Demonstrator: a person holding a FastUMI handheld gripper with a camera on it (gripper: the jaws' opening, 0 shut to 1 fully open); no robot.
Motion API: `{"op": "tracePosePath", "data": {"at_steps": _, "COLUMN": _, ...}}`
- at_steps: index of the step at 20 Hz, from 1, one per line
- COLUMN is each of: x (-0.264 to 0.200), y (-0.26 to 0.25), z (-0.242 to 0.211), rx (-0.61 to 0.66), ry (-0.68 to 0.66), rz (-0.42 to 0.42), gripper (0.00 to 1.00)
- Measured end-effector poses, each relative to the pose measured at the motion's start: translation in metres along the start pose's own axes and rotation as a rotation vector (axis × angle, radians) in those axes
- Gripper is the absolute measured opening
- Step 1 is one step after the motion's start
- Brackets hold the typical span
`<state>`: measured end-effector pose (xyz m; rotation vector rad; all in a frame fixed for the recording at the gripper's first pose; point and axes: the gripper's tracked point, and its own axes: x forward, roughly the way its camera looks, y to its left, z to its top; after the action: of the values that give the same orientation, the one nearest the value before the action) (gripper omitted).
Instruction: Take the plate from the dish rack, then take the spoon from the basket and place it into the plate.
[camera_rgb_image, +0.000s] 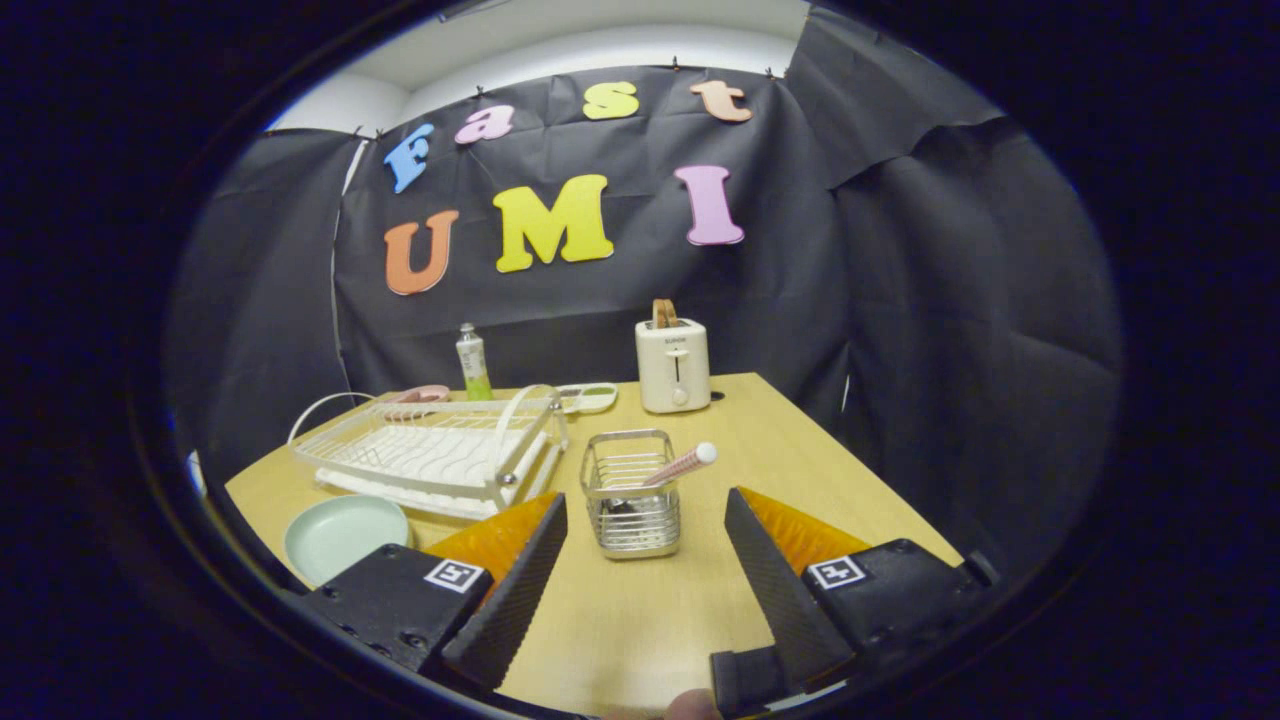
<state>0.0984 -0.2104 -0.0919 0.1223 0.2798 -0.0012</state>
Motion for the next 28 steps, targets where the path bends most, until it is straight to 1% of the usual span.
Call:
{"op": "tracePosePath", "data": {"at_steps": 4, "x": 0.037, "y": 0.002, "z": 0.003, "rx": 0.035, "ry": -0.003, "rz": 0.039, "gripper": 1.0}}
{"op": "tracePosePath", "data": {"at_steps": 7, "x": 0.056, "y": 0.007, "z": 0.008, "rx": 0.062, "ry": 0.0, "rz": 0.064, "gripper": 0.87}}
{"op": "tracePosePath", "data": {"at_steps": 8, "x": 0.06, "y": 0.009, "z": 0.01, "rx": 0.072, "ry": -0.001, "rz": 0.074, "gripper": 0.77}}
{"op": "tracePosePath", "data": {"at_steps": 9, "x": 0.063, "y": 0.01, "z": 0.014, "rx": 0.077, "ry": -0.005, "rz": 0.074, "gripper": 0.72}}
{"op": "tracePosePath", "data": {"at_steps": 11, "x": 0.066, "y": 0.015, "z": 0.021, "rx": 0.078, "ry": -0.014, "rz": 0.082, "gripper": 0.54}}
{"op": "tracePosePath", "data": {"at_steps": 13, "x": 0.064, "y": 0.022, "z": 0.023, "rx": 0.095, "ry": 0.008, "rz": 0.108, "gripper": 0.28}}
{"op": "tracePosePath", "data": {"at_steps": 14, "x": 0.061, "y": 0.029, "z": 0.024, "rx": 0.105, "ry": 0.025, "rz": 0.132, "gripper": 0.24}}
{"op": "tracePosePath", "data": {"at_steps": 16, "x": 0.061, "y": 0.031, "z": 0.026, "rx": 0.09, "ry": 0.043, "rz": 0.134, "gripper": 0.17}}
{"op": "tracePosePath", "data": {"at_steps": 18, "x": 0.055, "y": 0.033, "z": 0.032, "rx": 0.062, "ry": 0.055, "rz": 0.127, "gripper": 0.13}}
{"op": "tracePosePath", "data": {"at_steps": 20, "x": 0.045, "y": 0.032, "z": 0.043, "rx": 0.043, "ry": 0.044, "rz": 0.115, "gripper": 0.12}}
{"op": "tracePosePath", "data": {"at_steps": 25, "x": 0.004, "y": 0.039, "z": 0.082, "rx": -0.027, "ry": -0.018, "rz": 0.079, "gripper": 0.12}}
{"op": "tracePosePath", "data": {"at_steps": 27, "x": -0.015, "y": 0.057, "z": 0.095, "rx": -0.055, "ry": -0.032, "rz": 0.097, "gripper": 0.12}}
{"op": "tracePosePath", "data": {"at_steps": 28, "x": -0.026, "y": 0.07, "z": 0.092, "rx": -0.069, "ry": -0.028, "rz": 0.119, "gripper": 0.12}}
